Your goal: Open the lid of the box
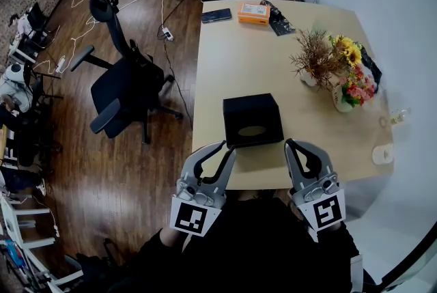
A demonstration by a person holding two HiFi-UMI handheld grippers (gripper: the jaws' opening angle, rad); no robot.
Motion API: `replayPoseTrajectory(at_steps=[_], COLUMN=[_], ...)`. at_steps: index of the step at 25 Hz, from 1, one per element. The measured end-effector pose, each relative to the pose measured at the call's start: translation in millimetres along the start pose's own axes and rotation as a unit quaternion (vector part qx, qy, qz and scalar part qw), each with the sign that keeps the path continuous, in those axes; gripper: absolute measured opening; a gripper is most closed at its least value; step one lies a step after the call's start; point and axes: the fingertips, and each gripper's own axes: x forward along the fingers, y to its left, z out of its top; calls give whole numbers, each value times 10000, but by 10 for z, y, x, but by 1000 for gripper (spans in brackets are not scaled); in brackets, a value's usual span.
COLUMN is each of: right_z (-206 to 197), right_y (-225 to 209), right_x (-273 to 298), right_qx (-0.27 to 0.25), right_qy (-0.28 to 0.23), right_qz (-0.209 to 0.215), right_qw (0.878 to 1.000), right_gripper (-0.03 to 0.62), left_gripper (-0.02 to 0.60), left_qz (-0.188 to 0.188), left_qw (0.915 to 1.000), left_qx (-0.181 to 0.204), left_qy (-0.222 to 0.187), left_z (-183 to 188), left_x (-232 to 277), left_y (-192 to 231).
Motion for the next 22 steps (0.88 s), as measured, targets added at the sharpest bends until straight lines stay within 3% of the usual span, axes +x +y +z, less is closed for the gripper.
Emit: replayPoseTrajectory(at_steps=[22], right_z=[-79], right_y=[-56], right_x=[-3], right_qx=[0], right_qy=[124], right_qz=[-99], right_qw=[9999], right_gripper=[0], left_gripper=[41], left_qz=[-10], left_qw=[10000], left_qx=[-21], left_qy=[64], left_z=[-41], left_x=[48], left_y=[40])
